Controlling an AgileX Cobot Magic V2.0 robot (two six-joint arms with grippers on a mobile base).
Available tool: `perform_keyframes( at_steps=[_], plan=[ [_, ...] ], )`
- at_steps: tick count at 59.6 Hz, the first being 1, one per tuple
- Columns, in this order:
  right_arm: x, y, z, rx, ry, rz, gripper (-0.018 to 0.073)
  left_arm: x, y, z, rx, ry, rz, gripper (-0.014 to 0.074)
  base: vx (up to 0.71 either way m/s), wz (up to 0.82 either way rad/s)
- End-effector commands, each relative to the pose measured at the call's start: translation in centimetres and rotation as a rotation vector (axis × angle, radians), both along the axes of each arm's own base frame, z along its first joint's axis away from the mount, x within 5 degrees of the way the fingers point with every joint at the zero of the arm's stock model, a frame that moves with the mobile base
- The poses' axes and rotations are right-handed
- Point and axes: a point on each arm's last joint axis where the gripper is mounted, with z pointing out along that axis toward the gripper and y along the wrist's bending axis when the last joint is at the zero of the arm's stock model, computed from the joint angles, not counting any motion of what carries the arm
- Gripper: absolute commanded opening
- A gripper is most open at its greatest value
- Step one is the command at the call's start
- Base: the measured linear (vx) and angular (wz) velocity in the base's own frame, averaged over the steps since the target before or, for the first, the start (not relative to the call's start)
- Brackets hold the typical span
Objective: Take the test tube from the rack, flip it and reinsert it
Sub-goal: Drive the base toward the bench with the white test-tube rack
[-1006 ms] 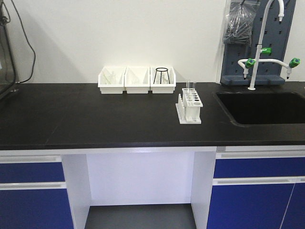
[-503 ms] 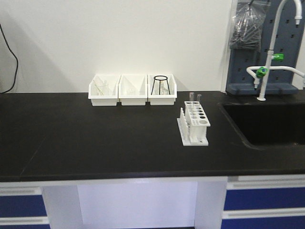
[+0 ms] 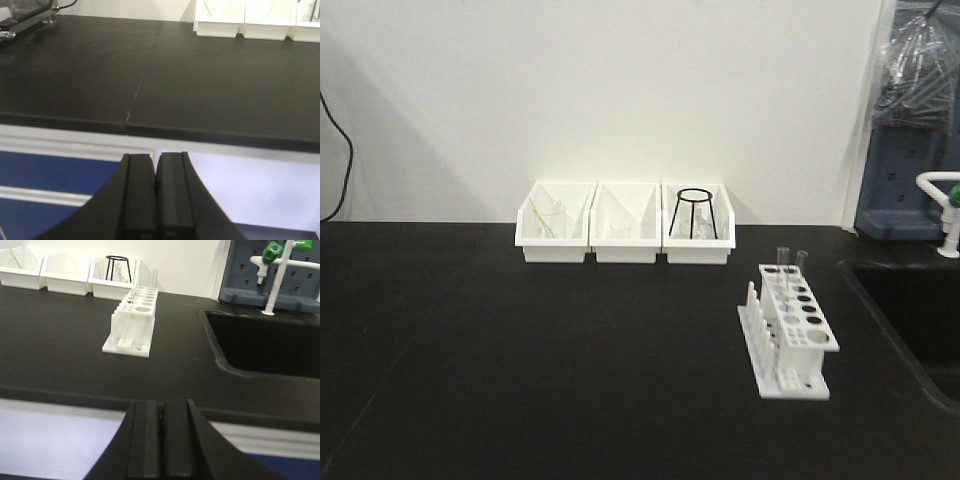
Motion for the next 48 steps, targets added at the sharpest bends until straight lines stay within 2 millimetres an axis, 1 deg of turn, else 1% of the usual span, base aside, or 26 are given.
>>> perform_keyframes(
  at_steps=[1, 24, 48],
  plan=[
    [0.02, -0.01, 0.72, -0.013, -0.085, -0.001, -0.0008, 0.07, -0.08, 0.81, 0.004, -0.098, -0.011, -0.0006, 0.42, 0.04],
    [0.02, -0.01, 0.72, -0.013, -0.085, -0.001, -0.0008, 0.07, -0.08, 0.81, 0.004, -0.098, -0.011, -0.0006, 0.36, -0.01],
    [0.02, -0.01, 0.72, -0.013, -0.085, -0.001, -0.0008, 0.07, -0.08, 0.81, 0.004, -0.098, -0.011, -0.0006, 0.23, -0.05]
  ],
)
